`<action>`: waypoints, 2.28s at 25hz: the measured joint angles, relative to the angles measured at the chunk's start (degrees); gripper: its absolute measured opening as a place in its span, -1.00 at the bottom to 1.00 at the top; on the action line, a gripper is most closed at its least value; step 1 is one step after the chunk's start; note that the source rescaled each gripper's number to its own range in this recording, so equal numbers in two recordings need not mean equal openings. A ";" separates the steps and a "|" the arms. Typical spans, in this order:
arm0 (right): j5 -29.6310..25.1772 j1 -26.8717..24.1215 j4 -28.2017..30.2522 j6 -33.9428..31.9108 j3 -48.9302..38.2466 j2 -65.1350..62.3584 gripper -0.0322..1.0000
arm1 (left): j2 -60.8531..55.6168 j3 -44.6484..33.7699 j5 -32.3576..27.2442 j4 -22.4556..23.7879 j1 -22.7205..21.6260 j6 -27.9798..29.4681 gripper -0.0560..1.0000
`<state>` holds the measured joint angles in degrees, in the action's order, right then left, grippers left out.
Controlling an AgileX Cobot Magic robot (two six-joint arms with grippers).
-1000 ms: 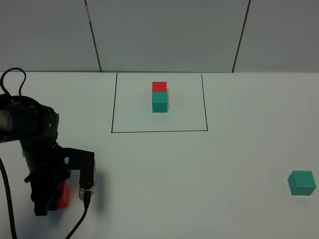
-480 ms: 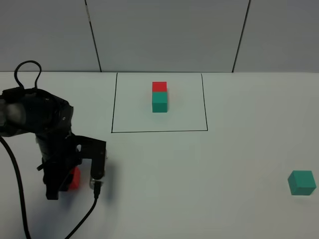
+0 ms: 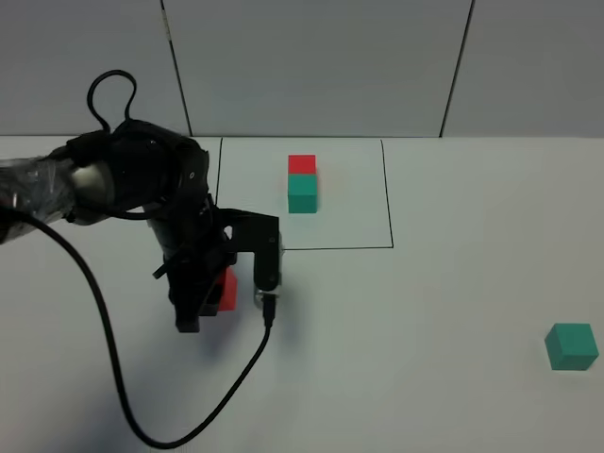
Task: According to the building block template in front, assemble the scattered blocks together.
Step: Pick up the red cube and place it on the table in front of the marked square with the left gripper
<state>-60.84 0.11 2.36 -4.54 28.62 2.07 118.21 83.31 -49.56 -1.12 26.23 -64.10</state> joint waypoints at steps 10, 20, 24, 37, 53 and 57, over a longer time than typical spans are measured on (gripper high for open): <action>0.00 0.00 0.00 0.00 0.00 0.00 0.15 | 12.87 22.52 -12.28 -1.30 5.84 1.99 -0.89; 0.00 0.00 0.00 0.00 0.00 0.00 0.15 | 20.76 28.47 -15.46 -1.35 7.18 4.06 -0.89; 0.00 0.00 0.00 0.00 0.00 0.00 0.15 | 21.30 28.66 -15.99 -1.71 7.18 5.34 -0.89; 0.00 0.00 0.00 0.00 0.00 0.00 0.15 | 21.37 28.67 -15.47 -2.65 9.10 5.94 -0.89; 0.00 0.00 0.00 0.00 0.00 0.00 0.15 | 21.37 28.67 -13.45 -1.54 9.21 6.61 -0.89; 0.00 0.00 0.00 0.00 0.00 0.00 0.15 | 21.37 28.67 -13.79 -1.54 9.21 6.61 -0.83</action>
<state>-60.84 0.11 2.36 -4.54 28.62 2.07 139.58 111.98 -63.35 -2.66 35.45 -57.49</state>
